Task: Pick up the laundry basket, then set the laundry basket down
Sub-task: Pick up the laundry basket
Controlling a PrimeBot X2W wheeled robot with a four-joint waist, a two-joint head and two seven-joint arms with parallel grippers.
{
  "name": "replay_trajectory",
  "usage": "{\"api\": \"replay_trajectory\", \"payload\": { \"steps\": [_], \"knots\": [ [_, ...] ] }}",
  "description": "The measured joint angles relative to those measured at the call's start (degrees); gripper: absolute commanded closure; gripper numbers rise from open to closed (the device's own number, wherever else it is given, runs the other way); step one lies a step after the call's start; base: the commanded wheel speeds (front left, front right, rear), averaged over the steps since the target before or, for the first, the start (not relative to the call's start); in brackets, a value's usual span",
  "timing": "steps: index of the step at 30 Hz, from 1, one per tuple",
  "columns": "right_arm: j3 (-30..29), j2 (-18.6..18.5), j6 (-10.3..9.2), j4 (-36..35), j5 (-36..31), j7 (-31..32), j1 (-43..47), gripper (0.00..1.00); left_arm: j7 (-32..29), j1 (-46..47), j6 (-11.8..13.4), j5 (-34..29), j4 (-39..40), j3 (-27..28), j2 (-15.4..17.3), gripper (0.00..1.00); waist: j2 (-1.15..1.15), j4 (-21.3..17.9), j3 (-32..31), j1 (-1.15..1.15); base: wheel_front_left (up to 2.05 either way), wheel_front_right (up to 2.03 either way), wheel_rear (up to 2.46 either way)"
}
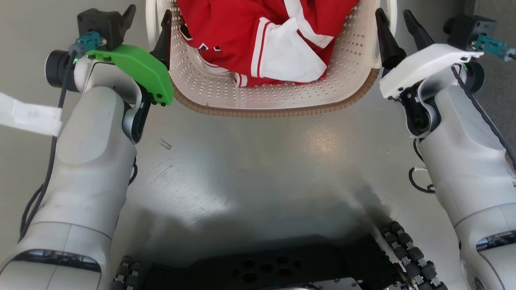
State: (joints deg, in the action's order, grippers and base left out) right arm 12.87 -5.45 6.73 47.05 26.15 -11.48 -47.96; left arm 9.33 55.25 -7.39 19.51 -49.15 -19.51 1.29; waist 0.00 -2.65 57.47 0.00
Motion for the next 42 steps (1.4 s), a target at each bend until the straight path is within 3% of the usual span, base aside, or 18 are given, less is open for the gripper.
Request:
{"api": "replay_trajectory", "payload": {
  "steps": [14, 15, 16, 17, 18, 19, 20, 21, 22, 42],
  "knots": [
    [3.08, 0.7, 0.33, 6.15, 1.25, -0.12, -4.03, 0.03, -0.45, 3.12, 0.0, 3.3, -5.02, -2.41, -0.04, 0.0, 0.0, -0.5, 1.6, 0.0, 0.0, 0.0, 0.0],
    [3.47, 0.76, 0.33, 6.39, 1.41, -0.15, -4.38, 0.22, -0.45, 3.37, 0.0, 3.59, -5.34, -2.6, -0.04, 0.0, 0.0, -0.5, 1.64, 0.0, 0.0, 0.0, 0.0],
    [3.85, 0.85, 0.33, 6.54, 1.69, -0.16, -4.67, 0.48, -0.4, 3.59, 0.0, 3.74, -5.6, -2.76, -0.04, 0.0, 0.0, -0.49, 1.67, 0.0, 0.0, 0.0, 0.0],
    [4.22, 0.91, 0.34, 6.68, 1.81, -0.2, -4.88, 0.58, -0.34, 3.79, 0.0, 3.97, -5.81, -2.91, -0.04, 0.07, 0.0, -0.48, 1.69, 0.0, 0.0, 0.0, 0.0],
    [4.53, 1.0, 0.34, 6.84, 1.99, -0.36, -5.03, 0.76, -0.21, 3.97, 0.0, 4.11, -5.99, -3.09, -0.04, 0.22, 0.0, -0.46, 1.71, -0.01, 0.0, 0.0, 0.0],
    [4.53, 1.0, 0.34, 6.84, 1.99, -0.36, -5.03, 0.98, -0.21, 3.97, 0.0, 4.11, -5.99, -3.09, -0.04, 0.53, 0.0, -0.46, 1.71, -0.01, 0.0, 0.0, 0.0],
    [4.81, 1.04, 0.34, 7.04, 2.16, -0.41, -5.2, 1.0, -0.2, 4.09, 0.0, 4.25, -6.08, -3.31, -0.04, 0.72, 0.0, -0.44, 1.72, 0.0, 0.0, 0.0, 0.0],
    [5.45, 1.05, 0.34, 7.36, 2.32, -0.43, -5.63, 1.0, -0.12, 4.24, -0.12, 4.72, -6.17, -4.0, -0.22, 0.98, 0.0, -0.4, 1.71, 0.0, 0.0, 0.0, 0.0],
    [5.45, 1.05, 0.34, 7.36, 2.32, -0.43, -5.63, 1.0, -0.12, 4.24, -0.12, 4.72, -6.17, -4.0, -0.22, 1.0, 0.0, -0.4, 1.71, 0.0, 0.0, 0.0, 0.0],
    [11.14, 1.85, 0.3, 12.12, 5.75, -1.6, -5.42, 1.0, 1.65, 3.38, 0.08, 11.15, -10.85, -8.9, -0.6, 1.0, 0.0, -0.23, -4.7, 0.0, 0.0, 0.0, 0.0]
  ]
}}
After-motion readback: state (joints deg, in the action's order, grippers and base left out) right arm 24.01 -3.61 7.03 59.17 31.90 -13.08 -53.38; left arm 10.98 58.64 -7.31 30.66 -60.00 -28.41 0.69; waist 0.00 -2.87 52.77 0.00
